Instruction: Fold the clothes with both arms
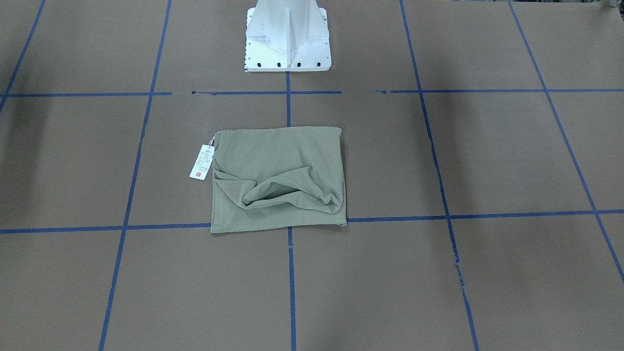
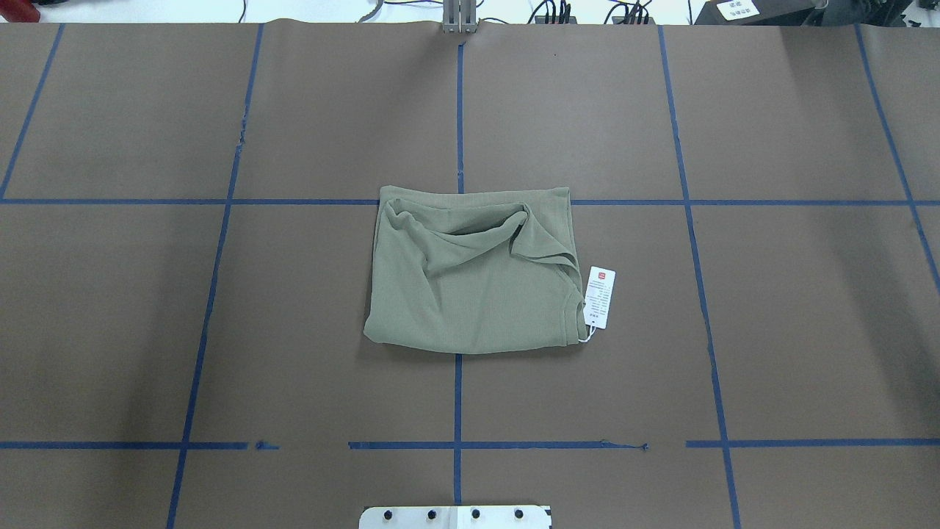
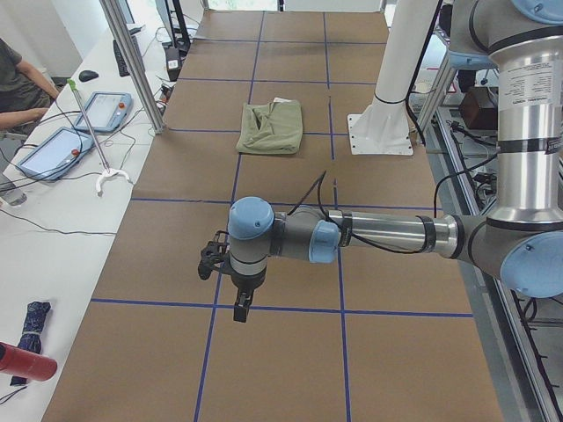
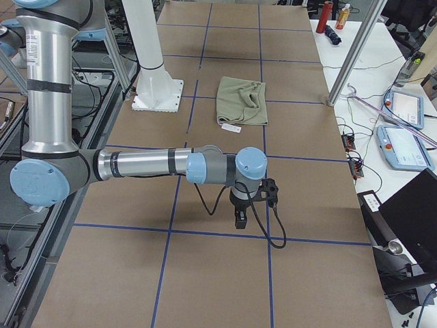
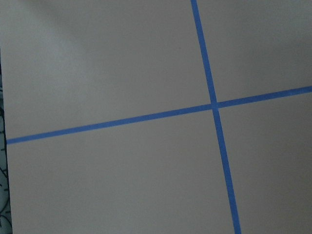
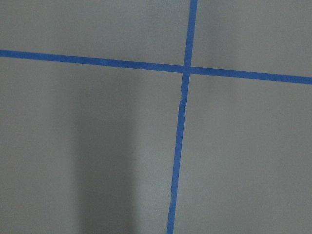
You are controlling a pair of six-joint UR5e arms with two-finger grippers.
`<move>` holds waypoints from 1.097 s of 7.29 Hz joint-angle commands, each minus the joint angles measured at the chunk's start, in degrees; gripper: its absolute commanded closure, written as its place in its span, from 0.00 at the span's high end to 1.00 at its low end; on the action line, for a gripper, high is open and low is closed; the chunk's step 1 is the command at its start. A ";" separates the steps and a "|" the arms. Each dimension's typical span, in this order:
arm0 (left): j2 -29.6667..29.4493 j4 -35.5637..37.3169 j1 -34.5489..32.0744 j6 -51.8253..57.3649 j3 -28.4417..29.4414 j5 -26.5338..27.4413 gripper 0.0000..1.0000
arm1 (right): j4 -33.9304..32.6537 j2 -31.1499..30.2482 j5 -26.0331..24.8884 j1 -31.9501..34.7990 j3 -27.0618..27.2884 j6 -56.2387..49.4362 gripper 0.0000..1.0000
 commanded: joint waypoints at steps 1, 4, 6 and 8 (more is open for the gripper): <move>0.05 0.71 1.02 0.03 0.23 -0.09 1.00 | 0.08 -1.39 0.27 1.22 0.08 -0.02 1.00; 0.23 -1.84 1.90 0.12 0.94 -0.01 1.00 | 0.26 -2.18 0.27 3.07 0.35 0.06 1.00; 0.23 -1.85 1.90 0.47 0.68 -0.09 1.00 | 0.61 -2.98 0.18 3.25 0.35 0.07 1.00; 0.14 -1.76 1.90 0.47 0.67 -0.18 1.00 | 0.70 -2.89 0.18 3.25 0.35 0.07 1.00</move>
